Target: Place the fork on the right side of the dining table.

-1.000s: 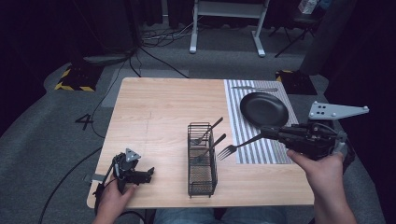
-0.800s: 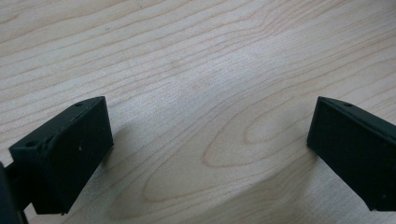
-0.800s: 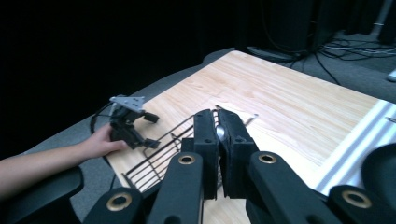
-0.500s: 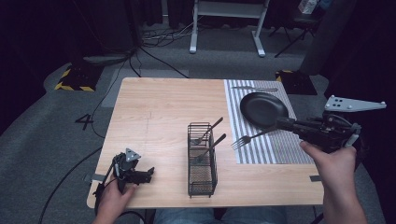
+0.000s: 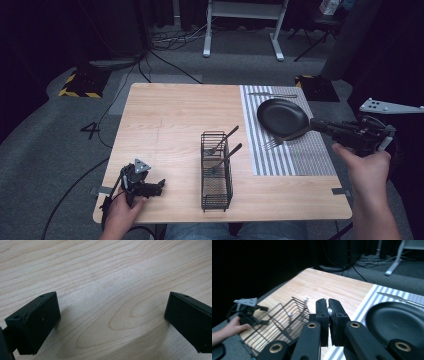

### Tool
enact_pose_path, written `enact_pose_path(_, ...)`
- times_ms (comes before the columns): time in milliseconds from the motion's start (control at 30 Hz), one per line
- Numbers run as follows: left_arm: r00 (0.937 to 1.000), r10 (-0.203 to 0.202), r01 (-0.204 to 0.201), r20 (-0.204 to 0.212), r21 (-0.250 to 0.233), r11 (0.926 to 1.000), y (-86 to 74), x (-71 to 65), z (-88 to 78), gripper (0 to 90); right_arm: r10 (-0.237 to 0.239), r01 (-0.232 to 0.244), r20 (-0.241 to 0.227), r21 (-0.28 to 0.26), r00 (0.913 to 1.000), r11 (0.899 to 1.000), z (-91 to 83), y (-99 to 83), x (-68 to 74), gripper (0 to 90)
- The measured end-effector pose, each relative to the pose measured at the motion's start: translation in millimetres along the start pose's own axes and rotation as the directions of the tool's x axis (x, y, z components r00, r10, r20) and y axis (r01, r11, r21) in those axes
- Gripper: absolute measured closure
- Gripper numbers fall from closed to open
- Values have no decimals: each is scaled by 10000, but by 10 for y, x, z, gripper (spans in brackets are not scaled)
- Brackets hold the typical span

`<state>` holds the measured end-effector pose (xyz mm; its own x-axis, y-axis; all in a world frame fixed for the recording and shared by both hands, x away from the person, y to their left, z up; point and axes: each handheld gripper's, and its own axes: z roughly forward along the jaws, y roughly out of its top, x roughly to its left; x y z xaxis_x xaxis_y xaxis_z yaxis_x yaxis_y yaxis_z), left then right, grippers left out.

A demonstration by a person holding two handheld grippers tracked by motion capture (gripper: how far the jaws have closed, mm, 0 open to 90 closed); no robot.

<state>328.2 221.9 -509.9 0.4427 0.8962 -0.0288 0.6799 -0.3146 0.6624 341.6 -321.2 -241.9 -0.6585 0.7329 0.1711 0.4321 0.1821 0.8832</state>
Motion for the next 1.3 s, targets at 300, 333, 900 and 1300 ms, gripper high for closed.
enact_pose_path(300, 10000, 2, -2, -1, 1, 10000, 0, 0, 0, 3, 647, -656, 551, 140, 9964, 9977, 97, -141, -315, 864)
enact_pose_path(333, 10000, 2, -2, 0, 2, 10000, 0, 0, 0, 3, 772, -783, 621, 165, 9951, 9968, 118, -164, -361, 864)
enact_pose_path(900, 10000, 21, -21, -17, 5, 10000, 2, 2, 1, 3, 1790, -1892, 1300, 710, 9752, 9794, 496, -487, -776, 864)
enact_pose_path(1300, 10000, 21, -21, -11, 8, 10000, 3, 2, 2, 3, 2284, -2493, 1720, 1113, 9583, 9620, 814, -697, -964, 864)
